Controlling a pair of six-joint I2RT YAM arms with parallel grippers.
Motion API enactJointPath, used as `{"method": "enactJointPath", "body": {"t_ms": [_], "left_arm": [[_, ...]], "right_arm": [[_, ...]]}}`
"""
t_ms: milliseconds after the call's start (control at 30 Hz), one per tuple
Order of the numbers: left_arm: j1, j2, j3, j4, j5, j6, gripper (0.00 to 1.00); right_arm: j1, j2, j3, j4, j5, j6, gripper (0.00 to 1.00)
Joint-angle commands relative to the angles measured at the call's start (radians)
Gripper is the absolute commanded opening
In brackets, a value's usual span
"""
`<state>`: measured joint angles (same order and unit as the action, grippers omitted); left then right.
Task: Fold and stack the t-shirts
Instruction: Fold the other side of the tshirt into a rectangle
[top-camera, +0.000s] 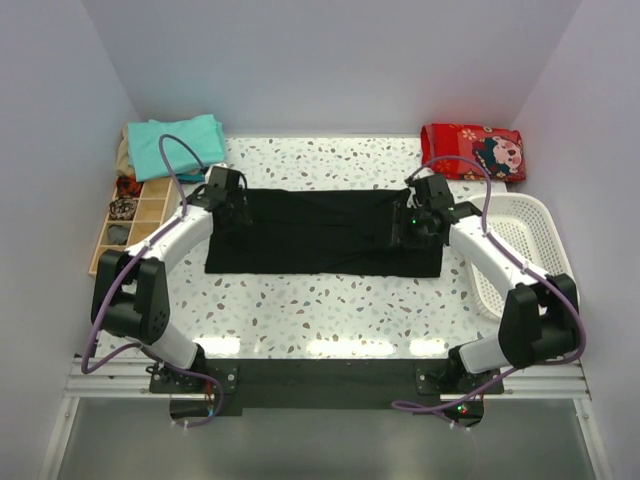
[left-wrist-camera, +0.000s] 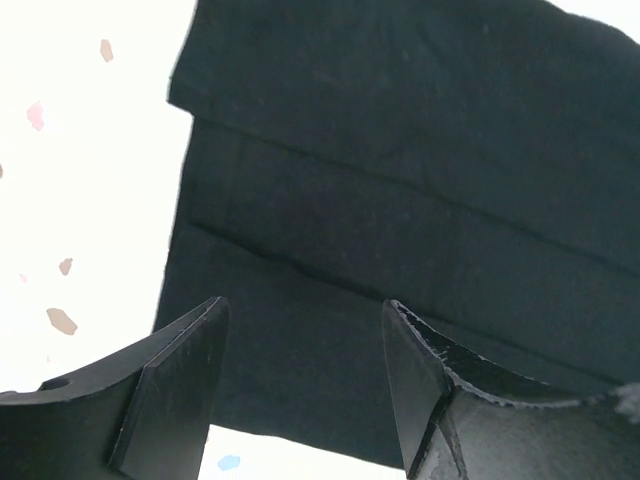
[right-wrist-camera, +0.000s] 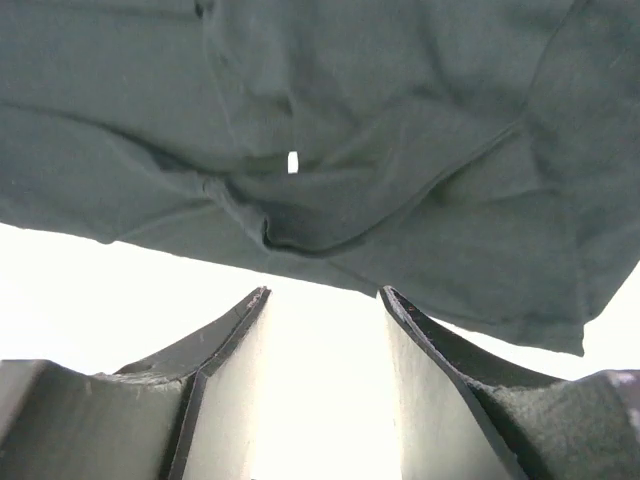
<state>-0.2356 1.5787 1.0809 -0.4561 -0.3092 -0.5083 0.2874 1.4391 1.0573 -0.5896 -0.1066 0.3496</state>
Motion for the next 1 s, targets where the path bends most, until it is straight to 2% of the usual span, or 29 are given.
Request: {"method": "enactJointPath", "body": {"t_ms": [0, 267, 533, 700, 867, 967], "left_arm": [[0.007, -0.028, -0.013, 0.054, 0.064, -0.004, 0.68], [0.009, 0.0, -0.018, 0.056, 0.099, 0.002, 0.69], [0.009, 0.017, -0.006, 0.046, 0.104, 0.01, 0.69], [0.009, 0.03, 0.011, 0.036, 0.098, 0.017, 0.69], [0.009, 0.029, 0.008, 0.034, 0.091, 0.019, 0.69], [0.009, 0.029, 0.007, 0.033, 0.096, 0.02, 0.69]], "right_arm": [[0.033, -0.011, -0.028, -0.022, -0.05, 0.038, 0.49], [0.067, 0.061, -0.033, -0.016, -0.061, 0.049, 0.5], [0.072, 0.197, 0.023, 0.077, 0.034, 0.026, 0.5], [0.073, 0.367, 0.209, 0.096, 0.087, -0.014, 0.5], [0.072, 0.48, 0.399, 0.085, 0.104, -0.032, 0.51], [0.075, 0.511, 0.449, 0.047, 0.125, -0.038, 0.51]]}}
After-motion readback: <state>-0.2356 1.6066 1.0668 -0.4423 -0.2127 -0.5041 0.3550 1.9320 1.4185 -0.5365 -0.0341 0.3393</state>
